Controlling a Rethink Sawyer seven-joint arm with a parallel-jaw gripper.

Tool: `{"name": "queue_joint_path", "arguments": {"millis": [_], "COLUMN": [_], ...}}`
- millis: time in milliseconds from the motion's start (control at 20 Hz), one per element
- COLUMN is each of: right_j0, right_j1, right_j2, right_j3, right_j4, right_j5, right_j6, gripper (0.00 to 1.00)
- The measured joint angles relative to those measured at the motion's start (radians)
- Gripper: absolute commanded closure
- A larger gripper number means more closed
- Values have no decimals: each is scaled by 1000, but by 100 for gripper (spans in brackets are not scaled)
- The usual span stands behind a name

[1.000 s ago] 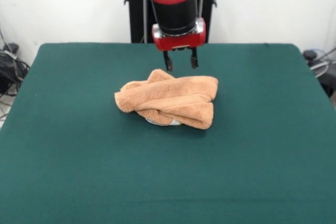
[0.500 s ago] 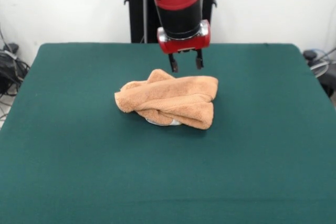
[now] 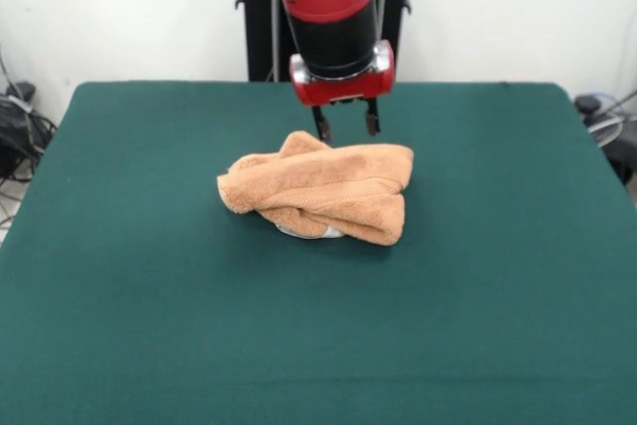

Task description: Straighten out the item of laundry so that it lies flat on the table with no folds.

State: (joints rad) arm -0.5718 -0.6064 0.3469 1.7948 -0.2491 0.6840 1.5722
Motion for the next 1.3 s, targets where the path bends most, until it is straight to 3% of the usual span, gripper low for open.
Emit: {"name": "queue_joint_path", "arguments": {"millis": [600, 1300], "right_j0": [-12, -13], "right_j1": [-8, -1], "right_j2": [30, 30], "right_j3": [-22, -120], "right_j4": [1, -4], "right_j5": [18, 119], "right_j6": [0, 0], "gripper": [0, 0]}}
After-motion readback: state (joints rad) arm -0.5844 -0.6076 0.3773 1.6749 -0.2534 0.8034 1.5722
